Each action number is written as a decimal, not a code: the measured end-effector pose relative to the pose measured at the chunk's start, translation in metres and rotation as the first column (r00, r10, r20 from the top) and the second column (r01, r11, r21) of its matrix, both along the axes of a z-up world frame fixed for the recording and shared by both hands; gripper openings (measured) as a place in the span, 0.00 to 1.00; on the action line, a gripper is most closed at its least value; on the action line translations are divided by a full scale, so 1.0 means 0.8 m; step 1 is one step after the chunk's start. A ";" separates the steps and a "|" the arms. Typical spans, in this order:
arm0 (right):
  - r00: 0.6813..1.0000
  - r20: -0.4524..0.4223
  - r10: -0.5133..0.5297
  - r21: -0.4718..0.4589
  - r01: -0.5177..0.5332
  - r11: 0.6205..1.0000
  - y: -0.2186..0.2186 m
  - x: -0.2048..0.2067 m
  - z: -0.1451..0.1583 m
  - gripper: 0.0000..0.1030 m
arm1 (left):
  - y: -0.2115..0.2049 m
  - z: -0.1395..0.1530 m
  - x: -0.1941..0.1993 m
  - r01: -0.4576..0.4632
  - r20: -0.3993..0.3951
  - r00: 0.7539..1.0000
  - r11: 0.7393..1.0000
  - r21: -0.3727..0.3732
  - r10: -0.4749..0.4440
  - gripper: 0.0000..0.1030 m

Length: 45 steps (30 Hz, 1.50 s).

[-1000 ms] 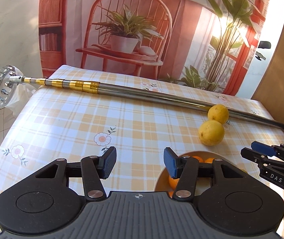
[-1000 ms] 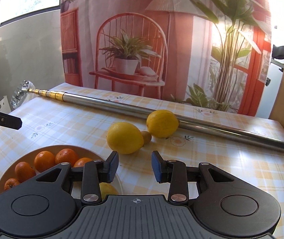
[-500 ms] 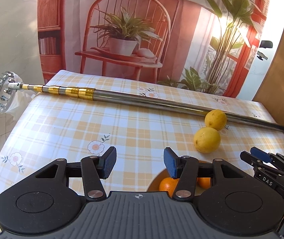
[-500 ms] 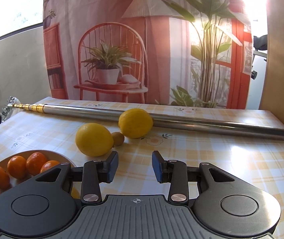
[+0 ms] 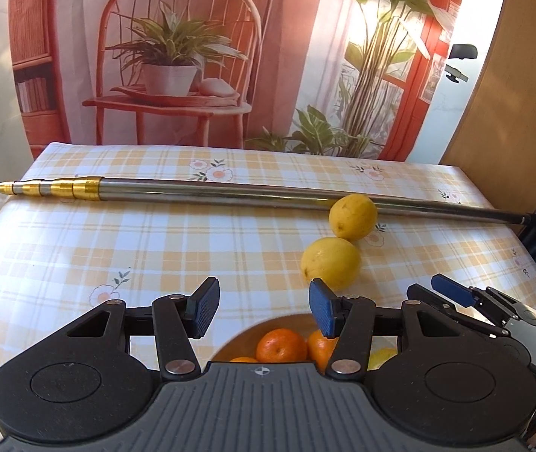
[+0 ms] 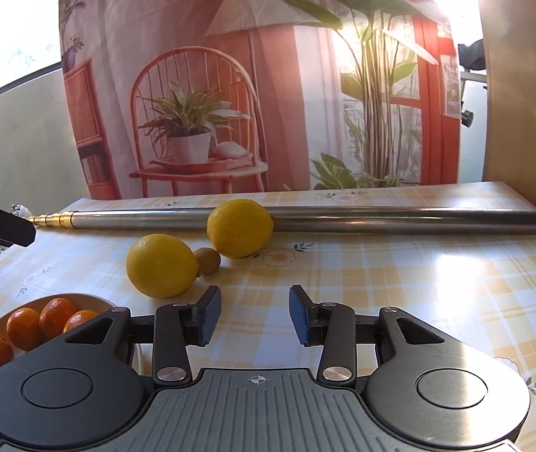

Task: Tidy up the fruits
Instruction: 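Move both open tools toward the lemons and kiwi by the metal pole, then close the right tool on a yellow lemon beside the pole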

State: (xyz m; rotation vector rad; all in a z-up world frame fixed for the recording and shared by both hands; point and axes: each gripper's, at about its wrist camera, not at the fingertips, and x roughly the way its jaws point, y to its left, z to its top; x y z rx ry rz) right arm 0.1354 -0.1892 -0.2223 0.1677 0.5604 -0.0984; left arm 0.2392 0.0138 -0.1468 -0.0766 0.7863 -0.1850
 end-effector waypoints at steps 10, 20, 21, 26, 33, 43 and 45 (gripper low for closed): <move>1.000 -0.015 0.010 0.049 -0.009 0.999 -0.008 0.011 0.013 0.37 | 0.008 0.000 0.006 -0.046 0.024 0.999 0.999 0.021 0.045 0.54; 0.995 -0.034 0.096 0.043 -0.094 0.995 0.017 0.072 0.060 0.41 | 0.062 0.004 -0.005 -0.157 0.079 0.985 0.987 0.021 0.155 0.54; 0.993 -0.052 0.106 0.038 -0.104 0.994 0.023 0.081 0.060 0.42 | 0.067 0.004 -0.006 -0.166 0.082 0.983 0.986 0.016 0.165 0.54; 0.978 -0.128 0.167 -0.015 -0.170 0.985 0.061 0.116 0.052 0.50 | 0.089 0.002 -0.010 -0.201 0.081 0.976 0.979 -0.015 0.202 0.54; 0.958 -0.202 0.202 -0.104 -0.226 0.968 0.105 0.147 0.034 0.51 | 0.107 -0.004 -0.016 -0.224 0.074 0.971 0.973 -0.050 0.227 0.54; 0.956 -0.198 0.214 -0.064 -0.231 0.971 0.082 0.118 0.026 0.41 | 0.110 -0.011 -0.019 -0.227 0.055 0.971 0.971 -0.079 0.232 0.54; 0.964 -0.175 0.201 -0.023 -0.209 0.978 0.069 0.100 0.027 0.39 | 0.107 -0.012 -0.020 -0.221 0.051 0.973 0.972 -0.076 0.225 0.54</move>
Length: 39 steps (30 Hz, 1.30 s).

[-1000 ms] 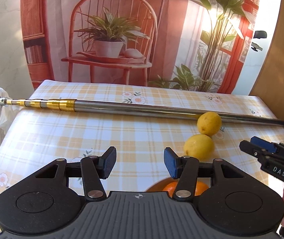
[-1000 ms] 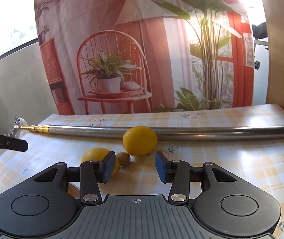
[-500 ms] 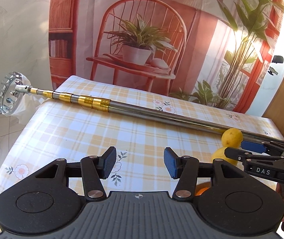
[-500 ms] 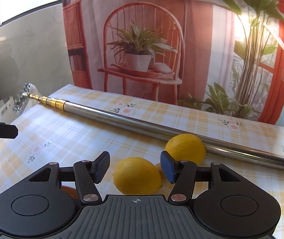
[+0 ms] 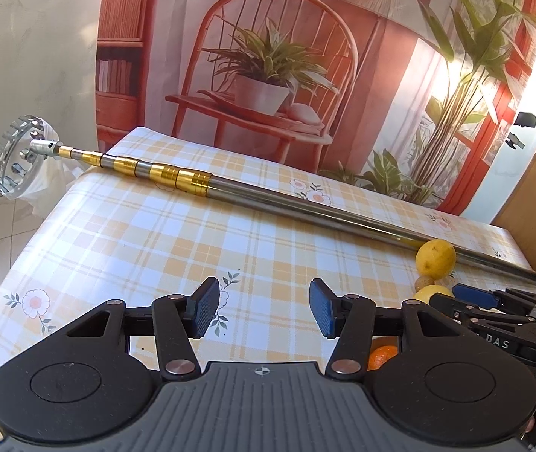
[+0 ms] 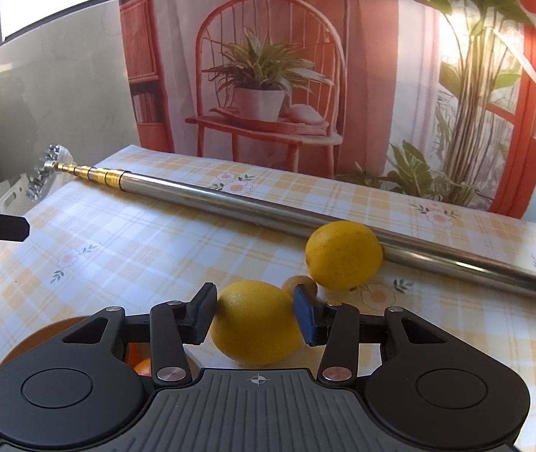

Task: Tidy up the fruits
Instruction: 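Close the right tool on a yellow lemon beside the pole, then close the left tool on the small brown kiwi while the right tool holds the lemon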

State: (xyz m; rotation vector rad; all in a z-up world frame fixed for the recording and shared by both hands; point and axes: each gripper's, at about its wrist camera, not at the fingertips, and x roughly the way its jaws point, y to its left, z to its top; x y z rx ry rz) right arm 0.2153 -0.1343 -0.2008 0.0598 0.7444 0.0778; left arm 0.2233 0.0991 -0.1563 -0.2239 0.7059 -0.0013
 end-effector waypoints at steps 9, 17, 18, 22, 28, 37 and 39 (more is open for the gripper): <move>0.993 -0.009 -0.119 0.095 0.120 0.988 -0.041 -0.056 0.013 0.40 | -0.019 -0.003 -0.005 0.049 -0.010 0.999 0.999 0.020 -0.048 0.54; 0.985 -0.074 -0.154 0.179 0.165 0.970 -0.045 -0.030 0.007 0.59 | -0.024 0.000 -0.012 0.065 -0.001 0.998 0.998 0.025 -0.065 0.54; 0.984 -0.093 -0.155 0.179 0.170 0.969 -0.043 -0.026 0.001 0.57 | -0.023 0.000 -0.013 0.065 -0.001 0.998 0.998 0.027 -0.065 0.54; 0.969 -0.160 -0.186 0.253 0.223 0.941 -0.045 -0.019 -0.019 0.56 | -0.024 -0.001 -0.016 0.065 -0.012 0.998 0.997 0.029 -0.065 0.54; 0.963 -0.180 -0.201 0.325 0.251 0.912 -0.054 -0.022 -0.030 0.52 | -0.029 -0.005 -0.015 0.079 -0.031 0.996 0.996 0.033 -0.078 0.54; 0.989 -0.068 -0.130 0.166 0.140 0.976 -0.051 -0.044 -0.024 0.52 | -0.040 -0.011 -0.009 0.118 -0.069 0.991 0.993 0.025 -0.116 0.54; 0.995 -0.029 -0.097 0.098 0.099 0.990 -0.053 -0.053 -0.024 0.52 | -0.044 -0.012 -0.006 0.129 -0.079 0.989 0.991 0.027 -0.126 0.54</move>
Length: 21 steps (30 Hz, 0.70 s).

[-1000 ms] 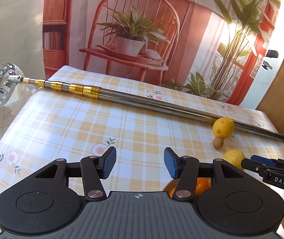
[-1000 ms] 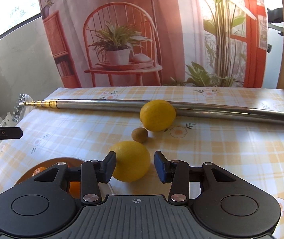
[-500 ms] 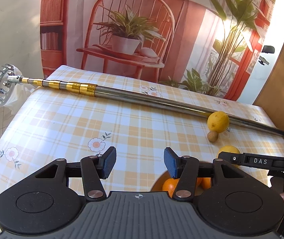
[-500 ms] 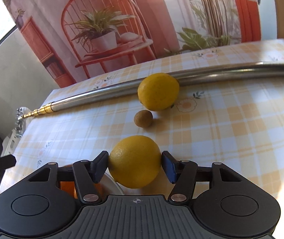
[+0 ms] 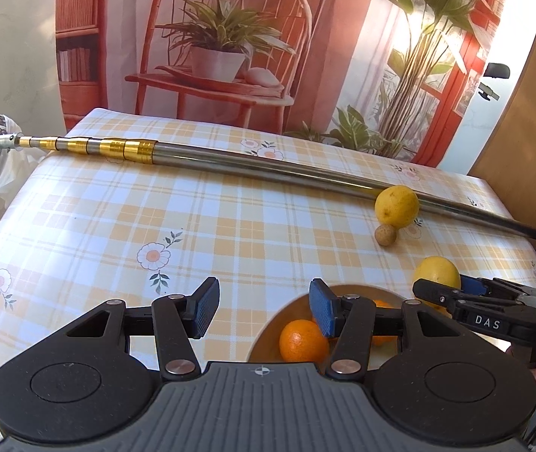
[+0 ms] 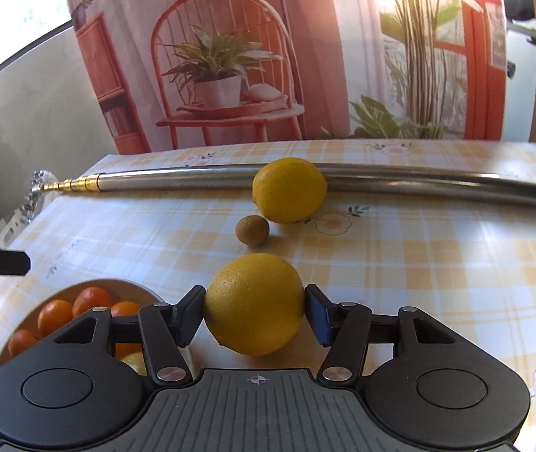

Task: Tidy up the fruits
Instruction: 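Close the left tool on the small brown kiwi while the right tool holds the lemon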

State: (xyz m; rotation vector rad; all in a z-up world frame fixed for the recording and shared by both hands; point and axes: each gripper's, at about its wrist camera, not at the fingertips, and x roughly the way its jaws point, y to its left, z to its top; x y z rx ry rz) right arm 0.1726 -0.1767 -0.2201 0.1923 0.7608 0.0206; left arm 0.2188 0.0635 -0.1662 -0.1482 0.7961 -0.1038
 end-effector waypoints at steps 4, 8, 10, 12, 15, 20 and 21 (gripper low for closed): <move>0.999 0.040 0.022 -0.085 -0.018 0.996 -0.010 -0.014 -0.001 0.52 | -0.013 0.000 0.008 0.034 -0.011 0.999 0.999 0.006 -0.034 0.54; 0.998 0.068 0.008 -0.140 0.002 0.990 -0.020 -0.021 -0.004 0.52 | -0.031 0.002 0.022 0.082 -0.020 0.996 0.997 -0.005 -0.082 0.54; 0.997 0.081 -0.006 -0.149 0.018 0.989 -0.025 -0.024 -0.006 0.52 | -0.039 0.002 0.031 0.109 -0.030 0.994 0.994 -0.016 -0.109 0.54; 0.995 0.092 -0.026 -0.130 0.038 0.991 -0.031 -0.027 -0.007 0.52 | -0.051 0.002 0.040 0.141 -0.036 0.989 0.990 -0.017 -0.142 0.54; 0.994 0.105 -0.038 -0.113 0.050 0.992 -0.038 -0.032 -0.010 0.52 | -0.068 0.005 0.052 0.190 -0.020 0.982 0.982 0.018 -0.190 0.54; 0.992 0.116 -0.056 -0.087 0.066 0.994 -0.041 -0.034 -0.012 0.52 | -0.097 0.008 0.076 0.266 0.020 0.963 0.962 0.064 -0.268 0.53; 0.991 0.118 -0.059 -0.081 0.069 0.994 -0.041 -0.034 -0.012 0.52 | -0.102 0.007 0.082 0.278 0.024 0.960 0.958 0.070 -0.281 0.53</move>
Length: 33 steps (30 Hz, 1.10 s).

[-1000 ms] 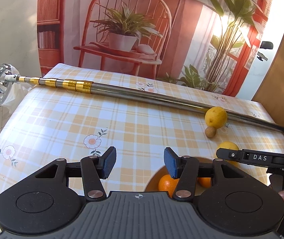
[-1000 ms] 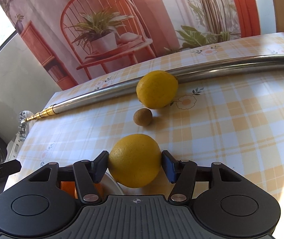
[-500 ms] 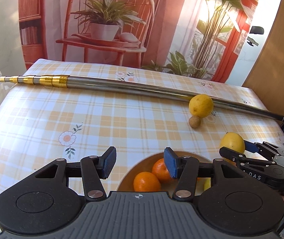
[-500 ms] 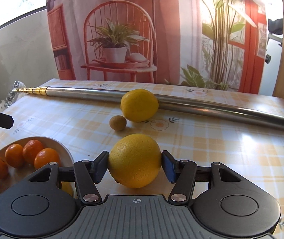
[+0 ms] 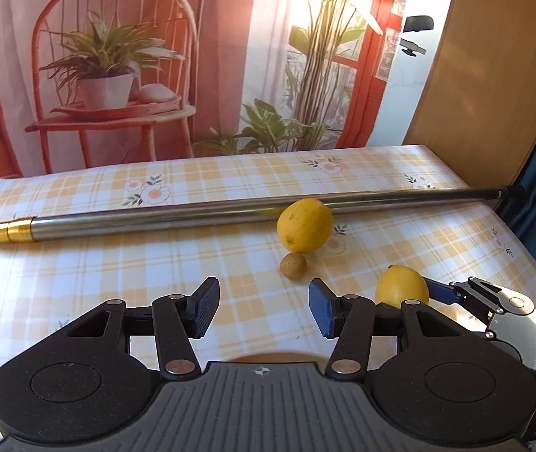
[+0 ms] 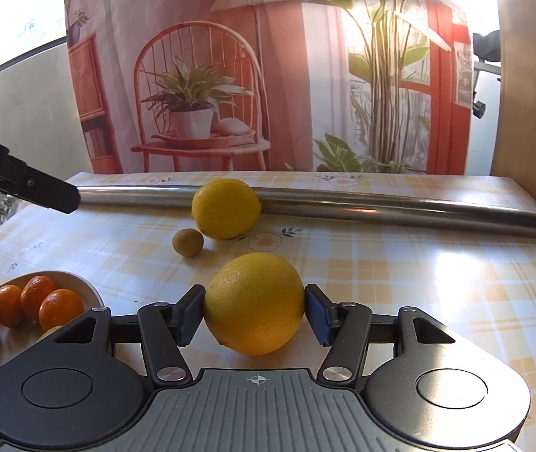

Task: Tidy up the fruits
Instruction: 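Close the left tool on the small brown kiwi while the right tool holds the lemon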

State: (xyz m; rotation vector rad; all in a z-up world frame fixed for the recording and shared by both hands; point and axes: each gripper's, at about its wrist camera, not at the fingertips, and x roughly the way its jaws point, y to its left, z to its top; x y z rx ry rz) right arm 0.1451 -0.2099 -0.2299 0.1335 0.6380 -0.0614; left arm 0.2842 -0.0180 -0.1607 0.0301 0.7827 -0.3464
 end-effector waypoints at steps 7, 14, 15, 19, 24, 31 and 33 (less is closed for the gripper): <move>1.000 0.009 -0.016 0.070 0.016 0.997 -0.013 -0.001 -0.003 0.52 | -0.037 -0.025 0.042 0.072 0.008 0.997 0.994 0.078 -0.072 0.52; 1.000 0.010 -0.019 0.079 0.018 0.997 -0.014 -0.001 -0.004 0.52 | -0.060 -0.061 0.078 0.118 -0.053 0.992 0.986 0.114 -0.112 0.44; 1.000 0.010 -0.020 0.079 0.019 0.997 -0.014 -0.001 -0.004 0.52 | -0.061 -0.064 0.081 0.125 -0.062 0.991 0.986 0.108 -0.119 0.44; 1.000 0.010 -0.020 0.080 0.019 0.997 -0.014 -0.001 -0.004 0.52 | -0.066 -0.073 0.090 0.117 -0.069 0.992 0.985 0.126 -0.109 0.44; 1.000 0.011 -0.020 0.080 0.019 0.997 -0.014 -0.001 -0.004 0.52 | -0.069 -0.080 0.101 0.116 -0.098 0.990 0.986 0.123 -0.104 0.31; 1.000 0.011 -0.020 0.081 0.019 0.997 -0.014 -0.001 -0.004 0.52 | -0.072 -0.080 0.093 0.133 -0.082 0.989 0.981 0.138 -0.123 0.27; 1.000 0.010 -0.020 0.081 0.019 0.997 -0.013 -0.002 -0.004 0.52 | -0.070 -0.079 0.091 0.130 -0.078 0.990 0.982 0.138 -0.120 0.27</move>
